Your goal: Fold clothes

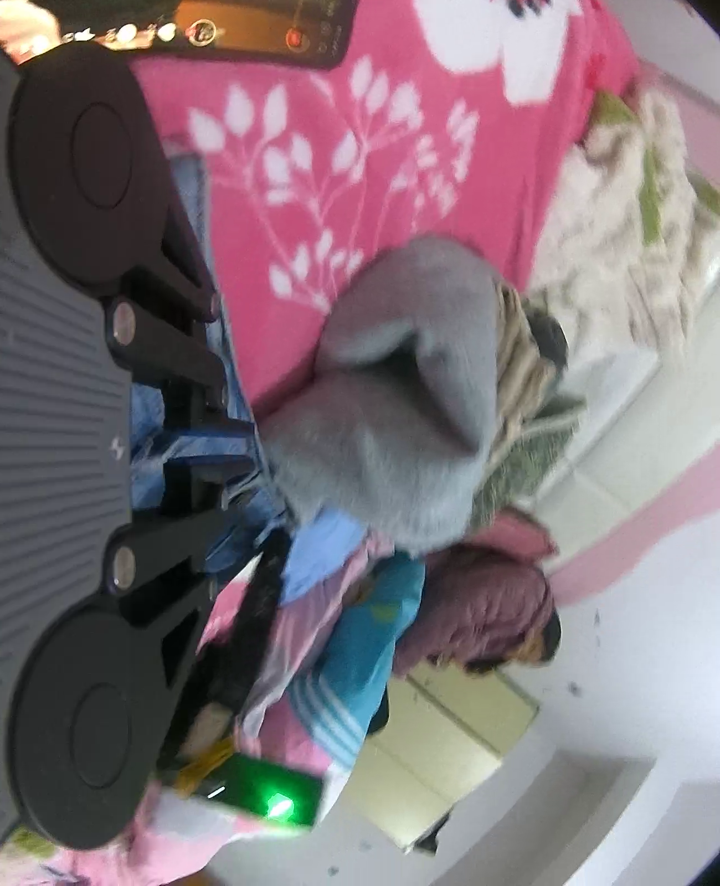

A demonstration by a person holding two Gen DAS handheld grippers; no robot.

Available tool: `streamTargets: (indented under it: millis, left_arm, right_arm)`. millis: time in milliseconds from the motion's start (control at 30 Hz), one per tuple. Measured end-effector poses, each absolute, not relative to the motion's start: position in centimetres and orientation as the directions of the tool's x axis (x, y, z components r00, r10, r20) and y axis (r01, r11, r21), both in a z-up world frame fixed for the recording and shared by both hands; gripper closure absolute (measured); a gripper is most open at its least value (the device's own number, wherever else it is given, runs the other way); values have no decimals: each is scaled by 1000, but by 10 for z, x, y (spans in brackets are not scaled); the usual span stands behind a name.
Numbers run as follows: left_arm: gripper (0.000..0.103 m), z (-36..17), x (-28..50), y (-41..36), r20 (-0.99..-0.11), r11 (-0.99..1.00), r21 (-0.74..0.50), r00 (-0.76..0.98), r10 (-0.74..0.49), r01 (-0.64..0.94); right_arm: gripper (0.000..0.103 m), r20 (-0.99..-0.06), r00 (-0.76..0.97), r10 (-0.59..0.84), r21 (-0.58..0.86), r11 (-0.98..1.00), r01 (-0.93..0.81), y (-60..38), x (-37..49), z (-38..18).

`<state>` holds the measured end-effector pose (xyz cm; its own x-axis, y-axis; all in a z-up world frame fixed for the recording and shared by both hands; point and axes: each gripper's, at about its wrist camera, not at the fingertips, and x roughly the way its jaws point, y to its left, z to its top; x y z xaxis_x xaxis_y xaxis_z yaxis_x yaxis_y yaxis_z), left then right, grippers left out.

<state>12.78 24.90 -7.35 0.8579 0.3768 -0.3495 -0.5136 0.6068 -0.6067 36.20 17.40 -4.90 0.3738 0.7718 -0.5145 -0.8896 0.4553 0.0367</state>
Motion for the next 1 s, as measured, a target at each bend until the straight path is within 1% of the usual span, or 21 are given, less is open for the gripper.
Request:
streamTargets:
  millis: [67, 133, 267, 367, 433, 533, 600, 667, 700, 733, 767, 900, 1000]
  left_arm:
    - [93, -70, 126, 241, -324, 634, -590, 866, 382, -500]
    - [92, -69, 128, 236, -320, 650, -578, 870, 376, -494]
    - [91, -73, 134, 234, -359, 653, -563, 862, 357, -506]
    - [87, -78, 139, 236, -395, 646, -552, 848, 354, -527]
    - [87, -83, 142, 241, -435, 630, -549, 831, 346, -549]
    - [87, -89, 145, 245, -474, 610, -548, 814, 337, -572]
    - [87, -88, 143, 244, -467, 610, -547, 814, 345, -573]
    - [87, -87, 142, 244, -460, 610, -544, 813, 357, -576]
    - [87, -86, 141, 244, -457, 610, -543, 812, 363, -578]
    - [87, -85, 140, 244, -453, 609, -541, 811, 369, -580]
    - [87, -85, 141, 245, -456, 606, -541, 809, 371, -583]
    - [86, -85, 143, 247, -466, 601, -537, 802, 374, -592]
    - [85, -85, 144, 246, -466, 607, -529, 801, 376, -593]
  right_arm:
    - [102, -496, 378, 782, 36, 454, -890, 176, 364, -42]
    - [102, -510, 378, 773, 30, 455, -890, 180, 367, -49]
    - [102, -546, 374, 750, 23, 460, -888, 189, 372, -67]
    - [102, -562, 365, 742, 52, 473, -880, 192, 375, -84]
    - [102, -562, 354, 747, 78, 475, -877, 191, 377, -85]
    - [98, -576, 337, 745, 103, 475, -874, 188, 378, -79]
    - [89, -587, 334, 738, 106, 479, -871, 184, 376, -69]
    - [73, -569, 333, 752, 115, 474, -873, 171, 371, -55]
    - [69, -554, 340, 760, 115, 474, -873, 162, 367, -47]
    - [61, -545, 349, 762, 113, 480, -870, 151, 363, -40]
    - [59, -538, 360, 762, 111, 487, -866, 140, 358, -32]
    - [59, -529, 398, 750, 122, 531, -838, 89, 339, -5]
    - [59, -538, 422, 729, 145, 574, -806, 46, 320, 11]
